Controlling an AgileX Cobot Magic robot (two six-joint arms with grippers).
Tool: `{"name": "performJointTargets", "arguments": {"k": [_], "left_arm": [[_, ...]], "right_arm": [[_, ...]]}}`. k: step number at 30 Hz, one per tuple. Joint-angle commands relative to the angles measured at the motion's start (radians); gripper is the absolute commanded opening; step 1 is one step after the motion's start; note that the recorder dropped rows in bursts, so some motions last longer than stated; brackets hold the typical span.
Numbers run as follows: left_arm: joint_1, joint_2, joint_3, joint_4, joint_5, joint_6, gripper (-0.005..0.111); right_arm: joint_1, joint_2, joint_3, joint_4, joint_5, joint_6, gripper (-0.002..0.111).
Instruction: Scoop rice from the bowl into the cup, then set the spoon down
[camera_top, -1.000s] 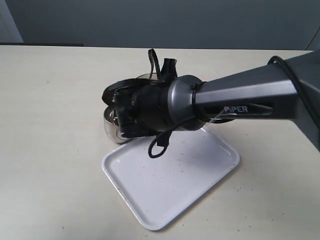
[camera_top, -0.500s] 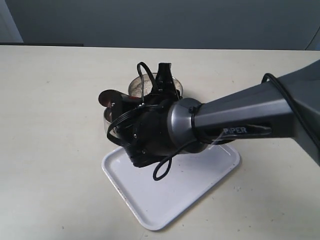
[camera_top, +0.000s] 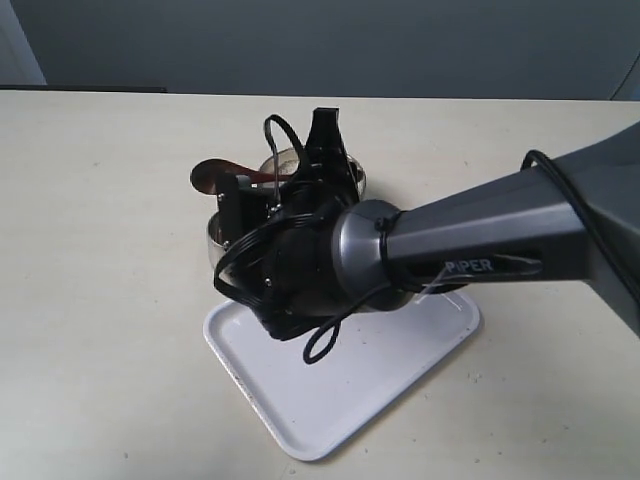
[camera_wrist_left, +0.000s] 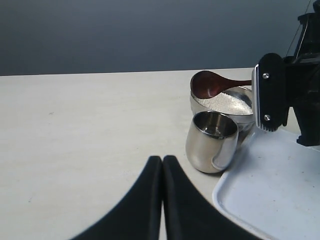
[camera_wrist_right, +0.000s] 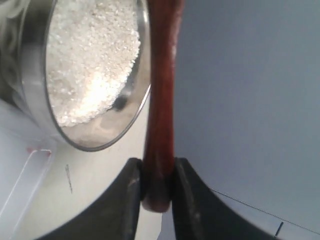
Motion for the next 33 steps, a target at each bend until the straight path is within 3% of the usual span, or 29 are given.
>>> {"name": "performJointTargets", "arguments": {"k": [1,11,22,33], "left_arm": [[-0.006,-0.005,-0.004,0.002,-0.013,-0.007,0.001],[-0.006,-0.005,-0.004,0.002,-0.013,-0.007,0.001],[-0.006,-0.005,-0.004,0.002,-0.013,-0.007,0.001],[-0.006,-0.005,-0.004,0.002,-0.013,-0.007,0.001]], "right_arm": [[0.009,-0.014,0.025,-0.026,0.039,0.015,-0.001],[0.023,-0.027,0.129,-0.164,0.031,0.091,-0.001],[0.021,-0.041,0.129,-0.097,0.007,0.126,-0.001],[0.020,-0.311,0.127,0.323,0.011,0.124,-0.001]]}}
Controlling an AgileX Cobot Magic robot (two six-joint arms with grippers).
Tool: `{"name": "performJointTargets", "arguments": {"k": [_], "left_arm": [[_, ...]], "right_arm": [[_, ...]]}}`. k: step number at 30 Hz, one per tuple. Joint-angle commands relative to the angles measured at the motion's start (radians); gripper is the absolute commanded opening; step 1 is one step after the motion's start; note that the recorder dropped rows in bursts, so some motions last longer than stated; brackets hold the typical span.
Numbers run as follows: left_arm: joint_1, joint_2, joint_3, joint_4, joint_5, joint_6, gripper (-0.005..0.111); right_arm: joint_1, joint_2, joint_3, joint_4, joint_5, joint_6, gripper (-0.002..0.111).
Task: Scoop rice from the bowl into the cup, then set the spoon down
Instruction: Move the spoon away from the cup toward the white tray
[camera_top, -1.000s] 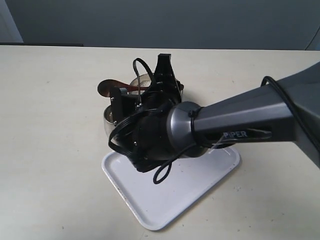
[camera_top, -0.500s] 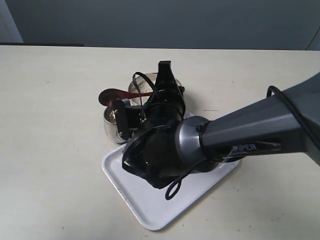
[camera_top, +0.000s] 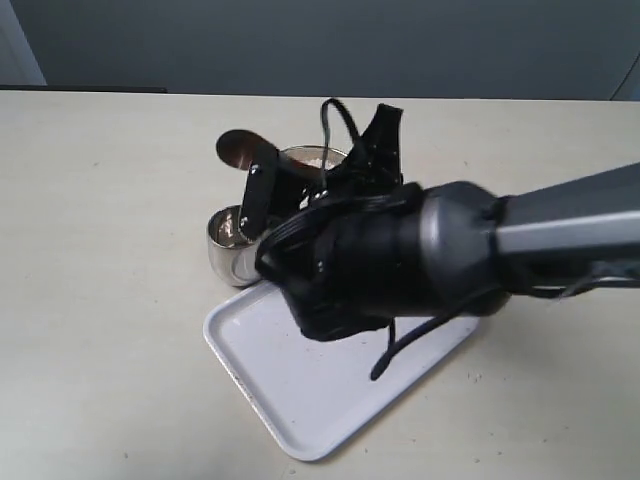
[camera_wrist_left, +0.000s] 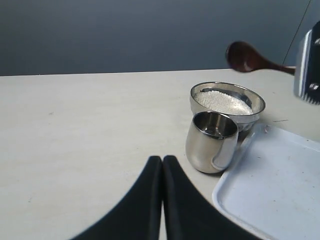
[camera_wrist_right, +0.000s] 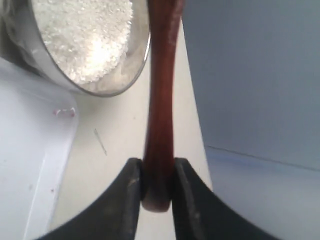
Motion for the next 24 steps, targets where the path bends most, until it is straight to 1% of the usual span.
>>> {"name": "performJointTargets", "arguments": {"k": [1,4,6,10,11,14,18,22,24], "left_arm": [[-0.006,-0.005,-0.004,0.002,-0.013,-0.007,0.001],[-0.006,-0.005,-0.004,0.002,-0.013,-0.007,0.001],[-0.006,-0.005,-0.004,0.002,-0.013,-0.007,0.001],[-0.006,-0.005,-0.004,0.002,-0.013,-0.007,0.001],[-0.006,-0.005,-0.004,0.002,-0.013,-0.007,0.001],[-0.006,-0.005,-0.004,0.002,-0.013,-0.007,0.001],[-0.006,-0.005,-0.004,0.002,-0.013,-0.007,0.001],[-0.006,-0.005,-0.004,0.002,-0.013,-0.007,0.001],[-0.006,-0.005,-0.004,0.002,-0.013,-0.007,0.001]], "right_arm": [[-0.001,-0.151,0.002,0.223,0.010,-0.030,-0.001],[-0.017,-0.230,0.002,0.412,0.006,-0.135,-0.001],[-0.039,-0.263,0.002,0.574,-0.002,-0.231,-0.001],[-0.148,-0.264,0.002,0.891,-0.026,-0.464,-0.001],[-0.172,-0.258,0.002,0.939,-0.028,-0.503,-0.001],[-0.222,-0.240,0.002,1.034,-0.077,-0.573,-0.001],[-0.230,-0.226,0.002,1.058,-0.118,-0.623,-0.001],[-0.230,-0.223,0.002,1.162,-0.040,-0.666,-0.001],[-0.230,-0.221,0.002,1.171,-0.027,-0.677,-0.001]]}}
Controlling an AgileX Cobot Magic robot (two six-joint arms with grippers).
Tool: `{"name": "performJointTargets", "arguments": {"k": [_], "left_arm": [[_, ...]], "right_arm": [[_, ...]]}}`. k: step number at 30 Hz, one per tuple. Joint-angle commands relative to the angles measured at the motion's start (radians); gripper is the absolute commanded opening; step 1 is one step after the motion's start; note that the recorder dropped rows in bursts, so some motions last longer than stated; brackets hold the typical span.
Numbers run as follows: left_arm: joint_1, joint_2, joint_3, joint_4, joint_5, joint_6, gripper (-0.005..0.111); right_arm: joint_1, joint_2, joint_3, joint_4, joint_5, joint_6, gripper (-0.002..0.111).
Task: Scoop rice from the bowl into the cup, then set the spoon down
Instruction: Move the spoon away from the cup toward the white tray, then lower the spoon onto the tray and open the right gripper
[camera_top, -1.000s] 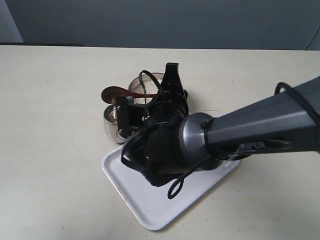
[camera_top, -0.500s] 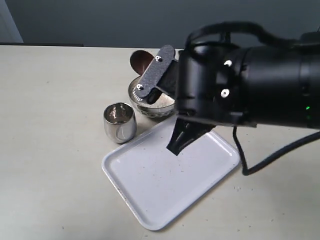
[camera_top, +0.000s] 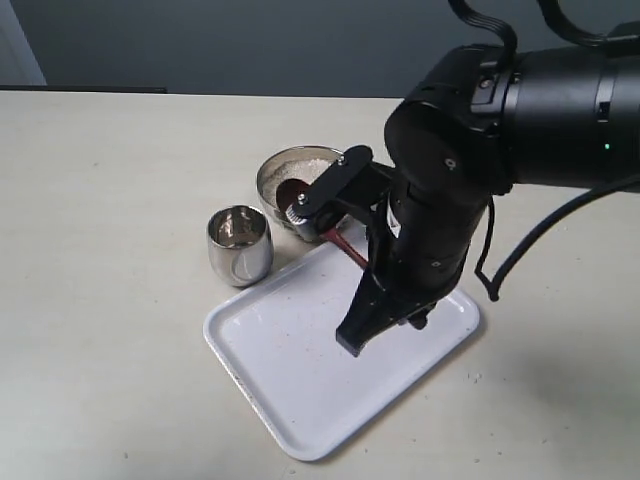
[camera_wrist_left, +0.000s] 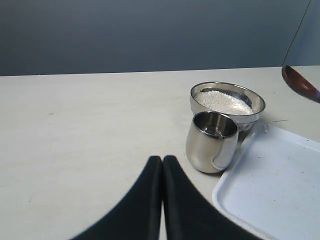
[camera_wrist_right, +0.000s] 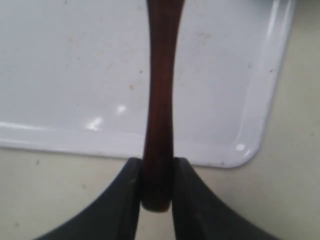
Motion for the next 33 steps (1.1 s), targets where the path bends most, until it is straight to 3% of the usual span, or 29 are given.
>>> {"name": "performJointTargets", "arguments": {"k": [1,17,33], "left_arm": [[-0.006,-0.005,-0.004,0.002,-0.013,-0.007,0.001],[-0.006,-0.005,-0.004,0.002,-0.013,-0.007,0.001],[-0.006,-0.005,-0.004,0.002,-0.013,-0.007,0.001]], "right_arm": [[-0.005,0.004,0.001,0.046,0.039,-0.049,-0.001],[-0.005,0.235,0.001,0.051,0.016,-0.141,-0.001],[-0.005,0.259,0.001,-0.030,-0.058,-0.141,-0.001]]}}
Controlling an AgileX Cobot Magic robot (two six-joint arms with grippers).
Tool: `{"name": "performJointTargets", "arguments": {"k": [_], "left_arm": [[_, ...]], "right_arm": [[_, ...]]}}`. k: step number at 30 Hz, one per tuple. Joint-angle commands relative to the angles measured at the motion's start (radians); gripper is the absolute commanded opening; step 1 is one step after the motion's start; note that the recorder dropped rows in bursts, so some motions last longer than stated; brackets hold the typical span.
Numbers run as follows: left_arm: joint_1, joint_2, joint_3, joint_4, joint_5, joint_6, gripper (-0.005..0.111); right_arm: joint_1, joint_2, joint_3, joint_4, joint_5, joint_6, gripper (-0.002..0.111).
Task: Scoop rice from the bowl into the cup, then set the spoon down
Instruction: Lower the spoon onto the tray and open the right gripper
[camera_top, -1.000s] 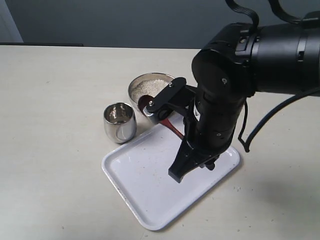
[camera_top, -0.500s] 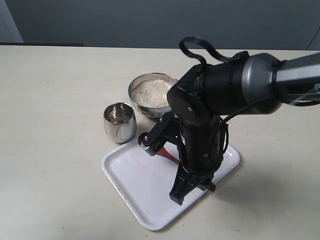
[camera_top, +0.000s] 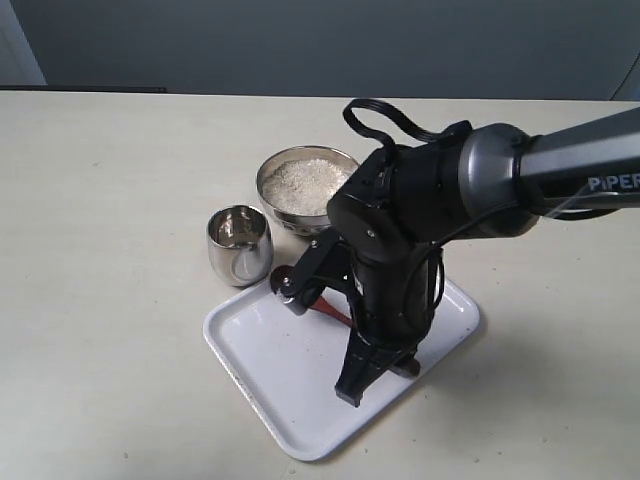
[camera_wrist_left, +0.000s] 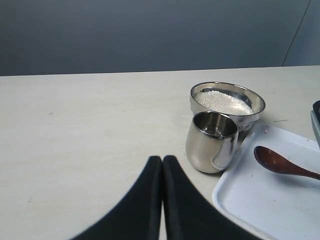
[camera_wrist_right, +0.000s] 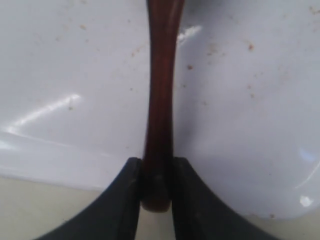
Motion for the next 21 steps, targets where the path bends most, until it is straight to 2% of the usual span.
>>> {"name": "performJointTargets", "arguments": {"k": [1,21], "left_arm": [[-0.006,-0.005,-0.004,0.002,-0.013,-0.007,0.001],[-0.006,-0.005,-0.004,0.002,-0.013,-0.007,0.001]], "right_arm": [[-0.005,-0.002,0.001,-0.046,-0.007,-0.008,-0.001],[-0.005,-0.002,0.001,-0.078,-0.034,-0.008,-0.001]]}}
